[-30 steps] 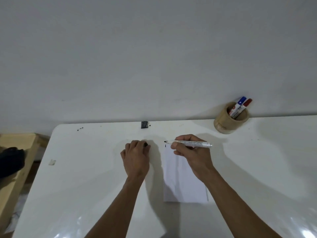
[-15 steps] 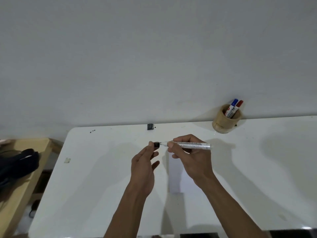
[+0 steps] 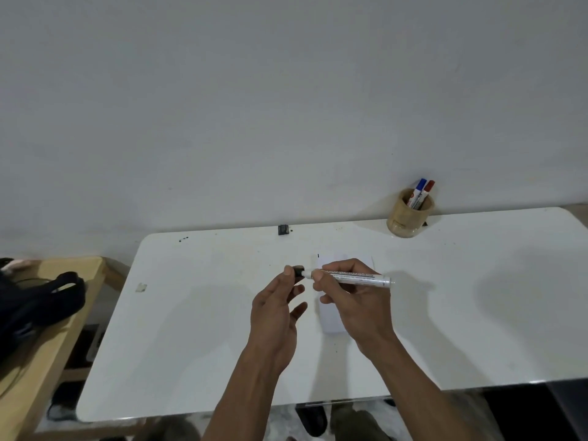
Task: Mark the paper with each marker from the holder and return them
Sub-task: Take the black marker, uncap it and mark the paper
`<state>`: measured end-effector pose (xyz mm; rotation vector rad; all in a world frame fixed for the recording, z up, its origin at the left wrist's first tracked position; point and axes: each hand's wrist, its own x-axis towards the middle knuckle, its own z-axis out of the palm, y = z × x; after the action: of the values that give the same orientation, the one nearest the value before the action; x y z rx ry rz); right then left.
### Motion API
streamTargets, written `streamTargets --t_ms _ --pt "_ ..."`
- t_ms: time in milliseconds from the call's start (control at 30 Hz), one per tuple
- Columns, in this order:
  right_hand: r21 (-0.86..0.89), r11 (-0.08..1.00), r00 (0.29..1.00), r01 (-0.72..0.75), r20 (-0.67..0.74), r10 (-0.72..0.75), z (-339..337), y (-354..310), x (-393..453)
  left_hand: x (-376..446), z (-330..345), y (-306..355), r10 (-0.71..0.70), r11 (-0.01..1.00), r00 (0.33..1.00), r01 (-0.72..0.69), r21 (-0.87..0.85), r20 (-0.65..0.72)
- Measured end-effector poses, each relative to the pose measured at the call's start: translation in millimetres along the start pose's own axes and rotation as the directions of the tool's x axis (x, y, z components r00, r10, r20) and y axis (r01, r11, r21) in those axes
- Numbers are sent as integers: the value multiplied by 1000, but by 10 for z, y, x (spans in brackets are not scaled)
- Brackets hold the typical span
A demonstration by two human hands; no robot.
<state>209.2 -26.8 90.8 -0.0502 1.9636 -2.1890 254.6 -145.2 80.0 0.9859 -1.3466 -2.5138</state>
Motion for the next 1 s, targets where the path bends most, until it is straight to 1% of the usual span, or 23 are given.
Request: streamTargets --t_ms 167,267,400,467,567,633,667,700,767,800,833,900,933,967,1000 --pt "8 1000 998 -16 -53 16 -7 -15 -96 -69 -30 -51 -7 1000 999 6 20 51" --pt "15 999 996 -31 -80 32 -25 2 -116 -95 48 -83 13 998 996 -18 54 89" --pt "95 993 990 -68 -119 79 -98 -9 -65 -34 175 -78 27 991 994 -41 126 109" --pt "147 984 988 -96 -103 112 -177 -36 -8 14 229 -76 29 987 993 -47 155 118" --pt "267 952 982 -148 -79 174 -363 -93 106 89 344 -64 72 974 990 -95 204 118" --pt "321 936 974 -147 -117 193 -567 -134 222 185 448 -52 94 969 991 -112 219 93" --pt "285 949 975 -133 -135 177 -681 -158 285 241 507 -40 107 965 991 -124 233 84" --pt "192 975 979 -114 -143 143 -802 -167 360 303 572 -36 124 956 988 -143 255 88" --pt "-105 993 994 -46 -108 35 -1029 -177 527 412 736 -27 171 930 979 -198 311 111" --pt "-261 965 998 2 -56 -17 -1126 -188 616 453 841 -23 203 908 971 -236 346 130" --pt "-403 913 998 60 9 -62 -1215 -199 708 492 960 -24 235 878 959 -279 389 159" --pt "-629 757 984 174 135 -114 -1371 -232 886 564 1228 -46 283 803 932 -360 475 227" --pt "-694 686 975 219 176 -133 -1434 -256 967 603 1362 -61 305 764 918 -396 510 256" --pt "-720 648 968 249 198 -153 -1502 -261 1049 644 1490 -82 328 721 901 -434 540 285" --pt "-720 642 964 265 205 -169 -1576 -253 1122 689 1609 -108 345 680 884 -466 565 314"
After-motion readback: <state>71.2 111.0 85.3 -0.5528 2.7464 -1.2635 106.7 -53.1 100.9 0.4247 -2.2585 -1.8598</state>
